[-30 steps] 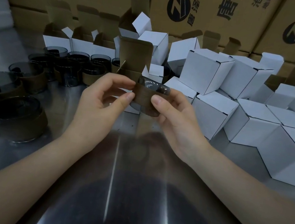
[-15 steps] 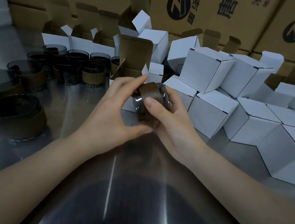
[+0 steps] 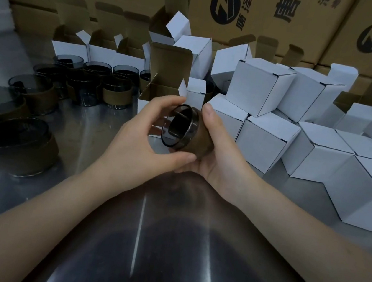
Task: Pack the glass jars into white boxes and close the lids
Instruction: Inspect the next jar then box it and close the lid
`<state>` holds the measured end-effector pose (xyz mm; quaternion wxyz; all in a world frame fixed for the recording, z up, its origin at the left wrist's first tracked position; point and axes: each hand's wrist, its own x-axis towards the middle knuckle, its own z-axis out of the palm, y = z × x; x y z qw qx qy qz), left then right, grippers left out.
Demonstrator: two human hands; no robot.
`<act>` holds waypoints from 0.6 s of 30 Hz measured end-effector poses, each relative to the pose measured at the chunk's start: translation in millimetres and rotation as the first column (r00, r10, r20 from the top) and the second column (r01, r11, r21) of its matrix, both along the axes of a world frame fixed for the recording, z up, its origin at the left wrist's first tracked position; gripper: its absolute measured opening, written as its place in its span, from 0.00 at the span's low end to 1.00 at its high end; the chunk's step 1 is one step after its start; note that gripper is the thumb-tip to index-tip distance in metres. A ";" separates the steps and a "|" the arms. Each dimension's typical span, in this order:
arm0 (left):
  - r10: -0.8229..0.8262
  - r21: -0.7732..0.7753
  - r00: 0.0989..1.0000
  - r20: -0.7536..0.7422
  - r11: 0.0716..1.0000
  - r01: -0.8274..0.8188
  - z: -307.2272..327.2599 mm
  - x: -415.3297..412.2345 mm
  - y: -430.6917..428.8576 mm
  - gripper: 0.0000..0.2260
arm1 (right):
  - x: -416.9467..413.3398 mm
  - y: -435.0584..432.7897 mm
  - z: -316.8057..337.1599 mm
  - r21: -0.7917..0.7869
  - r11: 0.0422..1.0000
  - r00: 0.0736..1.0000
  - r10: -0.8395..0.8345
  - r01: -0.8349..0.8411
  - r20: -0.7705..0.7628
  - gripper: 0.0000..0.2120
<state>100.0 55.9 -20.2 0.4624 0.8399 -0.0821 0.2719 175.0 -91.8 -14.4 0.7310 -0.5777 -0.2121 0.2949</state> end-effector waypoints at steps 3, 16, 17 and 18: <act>0.011 -0.066 1.000 0.012 0.998 -0.010 0.4 -1.6 1.8 0.34 | -0.5 -0.1 0.8 -0.032 0.999 0.999 0.009 -0.008 0.037 0.34; 0.169 -0.188 0.985 0.029 0.969 -0.160 3.5 -1.6 3.4 0.33 | -0.2 -2.7 0.5 0.066 0.997 0.972 0.024 -0.041 0.232 0.25; 0.177 -0.196 0.984 0.028 0.966 -0.169 3.4 -0.8 3.5 0.34 | 0.2 -2.7 0.7 0.079 0.995 0.975 0.043 -0.061 0.219 0.25; 0.186 -0.202 0.982 0.026 0.963 -0.177 3.1 -0.1 3.5 0.35 | 0.8 -2.5 0.9 0.098 0.992 0.978 0.058 -0.079 0.201 0.25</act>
